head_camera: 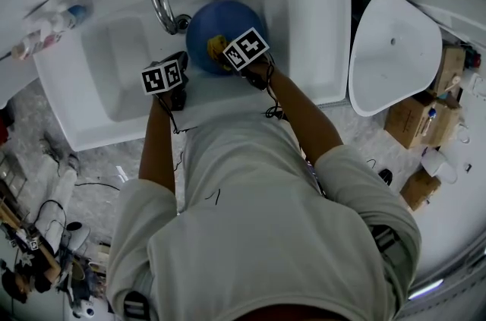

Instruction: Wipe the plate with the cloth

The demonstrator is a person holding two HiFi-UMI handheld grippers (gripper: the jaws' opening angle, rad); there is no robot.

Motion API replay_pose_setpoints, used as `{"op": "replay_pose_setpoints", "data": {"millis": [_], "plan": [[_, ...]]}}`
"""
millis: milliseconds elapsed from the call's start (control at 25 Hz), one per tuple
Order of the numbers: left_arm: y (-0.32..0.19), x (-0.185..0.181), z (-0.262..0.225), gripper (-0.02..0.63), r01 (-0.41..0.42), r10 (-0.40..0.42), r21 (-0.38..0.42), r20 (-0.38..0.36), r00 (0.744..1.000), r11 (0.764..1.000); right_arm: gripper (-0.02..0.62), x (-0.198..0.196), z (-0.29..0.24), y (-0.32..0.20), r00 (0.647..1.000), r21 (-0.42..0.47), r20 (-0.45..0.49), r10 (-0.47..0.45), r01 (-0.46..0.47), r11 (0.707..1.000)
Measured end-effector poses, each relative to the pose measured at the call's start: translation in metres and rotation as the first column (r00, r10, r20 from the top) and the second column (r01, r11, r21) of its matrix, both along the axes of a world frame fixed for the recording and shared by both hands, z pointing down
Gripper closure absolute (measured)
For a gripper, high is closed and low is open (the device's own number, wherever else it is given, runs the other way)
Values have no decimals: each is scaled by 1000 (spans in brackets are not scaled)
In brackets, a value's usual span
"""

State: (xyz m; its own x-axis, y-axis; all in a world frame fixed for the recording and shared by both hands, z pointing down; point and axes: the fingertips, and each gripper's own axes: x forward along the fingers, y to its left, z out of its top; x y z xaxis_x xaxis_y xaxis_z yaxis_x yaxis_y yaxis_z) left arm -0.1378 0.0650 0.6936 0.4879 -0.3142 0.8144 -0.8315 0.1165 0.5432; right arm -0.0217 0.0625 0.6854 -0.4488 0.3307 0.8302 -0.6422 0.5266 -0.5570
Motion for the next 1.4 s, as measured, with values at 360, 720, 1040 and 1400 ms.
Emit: {"op": "replay_pose_setpoints", "data": {"millis": [360,720,1040,1400], "plan": [[-5,2,-3,577,15,-15,12,13,1000,1000,522,31,-2,-9,998,8,-45,40,-40,999],[-15,9,-11,577,18,-19,38,24,1000,999,522,57,-4,-25,984,39,-83,156,-154,987],[-19,13,-16,577,33,-34,45,26,999,998,522,71,-5,-44,963,73,-93,253,-247,966],[-16,12,-13,577,50,-51,28,25,998,998,522,81,-7,-72,944,155,-112,310,-292,944]]}}
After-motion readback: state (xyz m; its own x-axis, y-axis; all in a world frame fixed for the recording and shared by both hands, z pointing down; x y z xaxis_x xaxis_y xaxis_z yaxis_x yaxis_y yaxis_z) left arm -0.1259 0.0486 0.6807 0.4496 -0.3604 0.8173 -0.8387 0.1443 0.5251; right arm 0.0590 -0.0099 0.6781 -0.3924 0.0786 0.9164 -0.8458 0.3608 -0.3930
